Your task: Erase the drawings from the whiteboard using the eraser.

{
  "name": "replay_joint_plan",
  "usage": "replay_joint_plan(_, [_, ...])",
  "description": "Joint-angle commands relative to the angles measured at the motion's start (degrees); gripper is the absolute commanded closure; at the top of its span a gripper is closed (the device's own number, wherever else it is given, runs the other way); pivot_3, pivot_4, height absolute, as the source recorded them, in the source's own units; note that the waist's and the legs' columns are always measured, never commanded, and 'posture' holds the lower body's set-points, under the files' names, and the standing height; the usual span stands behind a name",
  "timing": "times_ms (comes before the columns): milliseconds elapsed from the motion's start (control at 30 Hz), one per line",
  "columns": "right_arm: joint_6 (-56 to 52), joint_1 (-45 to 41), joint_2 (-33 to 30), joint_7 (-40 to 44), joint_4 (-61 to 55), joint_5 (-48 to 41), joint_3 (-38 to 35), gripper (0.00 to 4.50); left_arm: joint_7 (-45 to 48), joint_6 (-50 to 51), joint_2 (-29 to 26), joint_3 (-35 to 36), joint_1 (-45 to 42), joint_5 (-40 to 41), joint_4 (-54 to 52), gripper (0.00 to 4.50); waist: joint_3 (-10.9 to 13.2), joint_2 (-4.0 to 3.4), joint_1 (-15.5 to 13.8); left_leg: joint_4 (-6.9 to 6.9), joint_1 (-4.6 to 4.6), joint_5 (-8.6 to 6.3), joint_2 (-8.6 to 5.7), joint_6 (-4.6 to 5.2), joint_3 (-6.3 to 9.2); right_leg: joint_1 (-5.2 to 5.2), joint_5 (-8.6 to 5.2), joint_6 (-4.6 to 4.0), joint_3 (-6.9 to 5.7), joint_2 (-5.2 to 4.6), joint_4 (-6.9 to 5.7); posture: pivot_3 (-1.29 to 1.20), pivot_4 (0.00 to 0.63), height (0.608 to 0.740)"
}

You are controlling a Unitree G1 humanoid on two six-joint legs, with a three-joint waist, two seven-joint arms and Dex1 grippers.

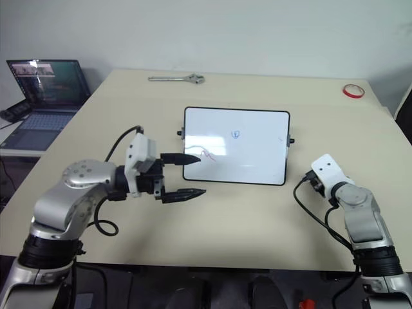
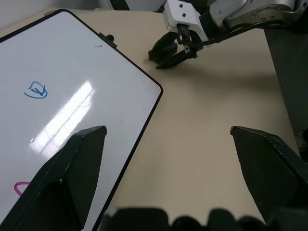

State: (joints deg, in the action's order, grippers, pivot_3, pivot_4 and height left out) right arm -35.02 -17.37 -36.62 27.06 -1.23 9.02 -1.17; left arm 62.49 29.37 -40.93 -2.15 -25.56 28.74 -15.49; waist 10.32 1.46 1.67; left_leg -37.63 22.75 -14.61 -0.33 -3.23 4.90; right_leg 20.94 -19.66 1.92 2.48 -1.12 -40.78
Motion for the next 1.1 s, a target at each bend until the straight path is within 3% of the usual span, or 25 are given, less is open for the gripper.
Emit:
replay_joint_plan(33, [-1.95, 0.69, -1.49, 0.7, 1.4, -1.35, -2.4, 3.38, -0.32, -0.9, -0.56, 1.24, -1.03, 0.2, -1.55, 0.0, 0.0, 0.0, -0.01, -0.03, 0.01, 0.0, 0.0, 0.0, 0.04, -0.03, 0.0, 0.0, -0.01, 0.0, 0.01, 0.0, 0.15, 0.74])
replay_joint_plan(133, [-1.51, 0.88, -2.18, 0.61, 2.38, -1.59, -2.53, 4.21, -0.51, -0.92, -0.58, 1.1, -0.84, 0.26, -1.7, 0.0, 0.0, 0.0, 0.05, -0.05, -0.01, 0.0, 0.01, 0.0, 0.07, -0.07, 0.0, 0.0, -0.01, 0.0, 0.01, 0.0, 0.15, 0.74])
replay_joint_plan(200, [-1.48, 0.91, -2.54, 1.08, 2.51, -1.63, -2.14, 4.47, -0.66, -0.8, -0.51, 1.03, -0.87, 0.37, -1.81, 0.0, 0.0, 0.0, 0.08, -0.1, -0.01, 0.0, 0.01, 0.0, 0.07, -0.1, 0.0, 0.0, -0.01, 0.0, 0.0, 0.0, 0.15, 0.74])
replay_joint_plan(567, [-0.74, -0.99, -3.23, 2.1, 2.75, -3.34, -3.94, 4.47, -0.82, -0.55, -0.43, 0.99, -0.98, 0.55, -1.93, 0.0, 0.0, 0.0, 0.09, -0.18, -0.05, -0.01, 0.0, 0.0, 0.11, -0.21, 0.01, 0.01, -0.06, 0.0, -0.01, 0.0, 0.15, 0.74])
replay_joint_plan(1100, [-17.69, 3.47, -5.54, 6.17, -19.61, -13.04, -12.29, 4.47, -1.13, -0.89, -0.1, 0.93, -0.85, 0.38, -1.36, 0.0, 0.07, -0.1, 0.19, -0.11, 0.05, -0.02, 0.02, 0.01, 0.27, -0.07, 0.0, 0.02, -0.01, 0.0, 0.03, 0.0, 0.15, 0.74])
